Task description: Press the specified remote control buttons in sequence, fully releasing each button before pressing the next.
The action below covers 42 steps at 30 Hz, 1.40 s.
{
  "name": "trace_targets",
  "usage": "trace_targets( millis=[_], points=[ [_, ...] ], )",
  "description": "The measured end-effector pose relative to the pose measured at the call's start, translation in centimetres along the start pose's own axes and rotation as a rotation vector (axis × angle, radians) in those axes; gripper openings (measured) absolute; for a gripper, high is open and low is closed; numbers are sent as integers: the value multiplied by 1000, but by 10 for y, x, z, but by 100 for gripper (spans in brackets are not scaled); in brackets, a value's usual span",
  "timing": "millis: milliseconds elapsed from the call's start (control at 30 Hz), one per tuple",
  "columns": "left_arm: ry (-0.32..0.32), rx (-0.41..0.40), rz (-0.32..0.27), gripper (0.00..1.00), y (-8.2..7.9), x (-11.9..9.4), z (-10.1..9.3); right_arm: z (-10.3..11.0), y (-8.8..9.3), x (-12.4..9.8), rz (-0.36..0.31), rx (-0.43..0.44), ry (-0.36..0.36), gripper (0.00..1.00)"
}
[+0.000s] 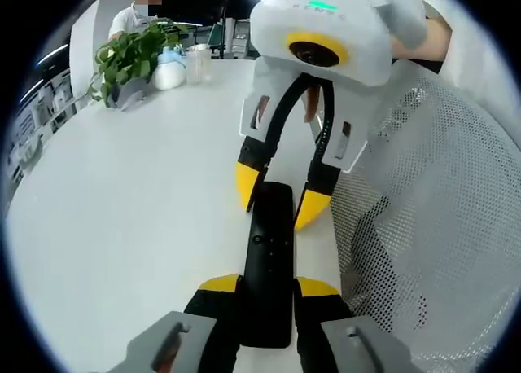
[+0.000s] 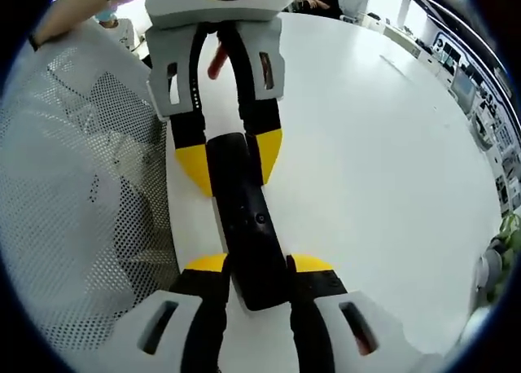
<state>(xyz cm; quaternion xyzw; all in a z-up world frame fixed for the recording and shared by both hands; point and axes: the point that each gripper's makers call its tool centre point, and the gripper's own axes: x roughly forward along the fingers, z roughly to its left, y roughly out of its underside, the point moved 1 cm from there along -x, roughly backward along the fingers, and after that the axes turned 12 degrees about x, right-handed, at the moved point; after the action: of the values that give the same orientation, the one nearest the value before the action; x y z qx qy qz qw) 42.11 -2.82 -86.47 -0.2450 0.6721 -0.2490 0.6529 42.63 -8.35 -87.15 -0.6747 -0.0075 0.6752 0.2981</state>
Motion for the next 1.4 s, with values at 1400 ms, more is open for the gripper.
trace_targets(
  millis=[1400],
  points=[
    [-259, -54, -63, 28, -26, -12, 17, -1, -2, 2, -41, -25, -21, 26]
  ],
)
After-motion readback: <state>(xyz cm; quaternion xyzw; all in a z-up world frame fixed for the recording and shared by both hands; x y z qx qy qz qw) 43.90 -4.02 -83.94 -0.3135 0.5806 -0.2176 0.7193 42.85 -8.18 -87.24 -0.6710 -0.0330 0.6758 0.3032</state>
